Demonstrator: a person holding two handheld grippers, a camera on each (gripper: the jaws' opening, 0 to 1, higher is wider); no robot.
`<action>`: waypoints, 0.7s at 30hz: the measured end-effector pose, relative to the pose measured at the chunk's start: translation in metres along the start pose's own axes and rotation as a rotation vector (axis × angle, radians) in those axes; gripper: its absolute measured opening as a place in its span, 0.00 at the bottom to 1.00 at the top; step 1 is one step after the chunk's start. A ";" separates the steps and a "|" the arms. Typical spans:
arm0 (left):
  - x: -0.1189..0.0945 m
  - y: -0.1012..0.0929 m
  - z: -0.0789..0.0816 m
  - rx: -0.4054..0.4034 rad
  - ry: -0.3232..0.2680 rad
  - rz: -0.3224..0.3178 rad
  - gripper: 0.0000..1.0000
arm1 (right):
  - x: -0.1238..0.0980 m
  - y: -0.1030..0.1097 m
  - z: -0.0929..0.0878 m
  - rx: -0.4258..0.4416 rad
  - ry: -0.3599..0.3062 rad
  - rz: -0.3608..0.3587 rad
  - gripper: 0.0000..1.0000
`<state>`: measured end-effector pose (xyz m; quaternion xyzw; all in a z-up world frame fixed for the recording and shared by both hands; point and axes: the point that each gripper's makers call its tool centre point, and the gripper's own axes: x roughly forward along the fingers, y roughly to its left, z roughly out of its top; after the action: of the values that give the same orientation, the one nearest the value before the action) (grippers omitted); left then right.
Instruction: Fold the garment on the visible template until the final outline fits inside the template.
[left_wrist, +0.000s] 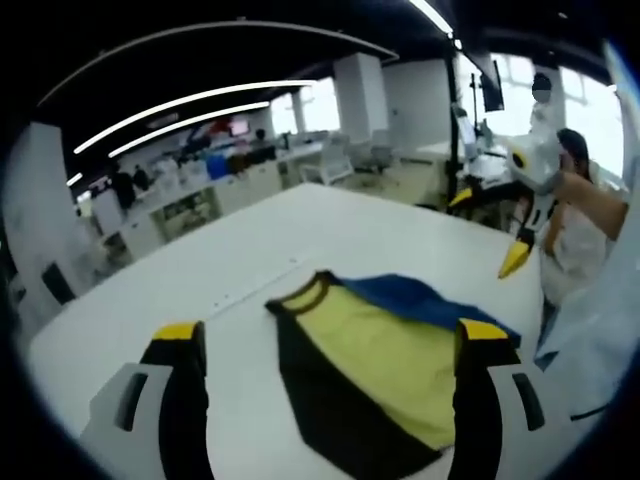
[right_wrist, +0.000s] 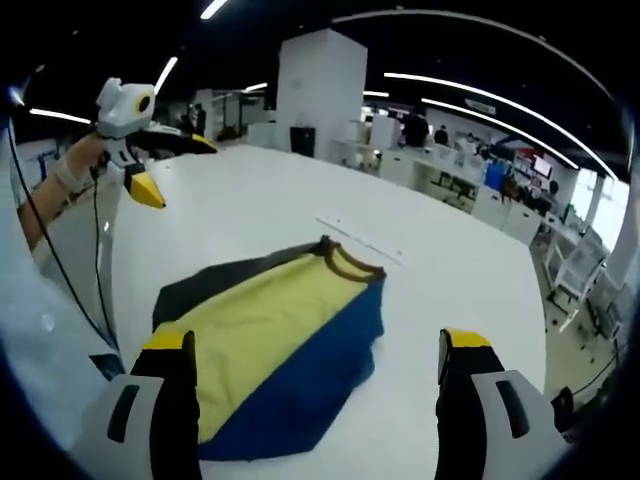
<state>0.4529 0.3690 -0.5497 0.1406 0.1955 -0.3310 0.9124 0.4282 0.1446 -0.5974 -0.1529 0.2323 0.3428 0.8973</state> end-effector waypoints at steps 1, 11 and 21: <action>-0.001 -0.002 0.000 -0.003 -0.001 0.000 1.00 | -0.002 0.001 -0.001 0.002 0.000 -0.003 1.00; -0.010 -0.010 -0.005 -0.029 -0.006 0.002 1.00 | -0.008 0.007 -0.006 0.021 -0.002 -0.021 1.00; -0.017 -0.019 -0.009 -0.010 0.009 0.002 1.00 | -0.011 0.008 -0.021 0.046 0.026 -0.035 1.00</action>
<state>0.4261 0.3680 -0.5528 0.1379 0.2011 -0.3283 0.9126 0.4085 0.1354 -0.6104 -0.1406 0.2494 0.3196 0.9033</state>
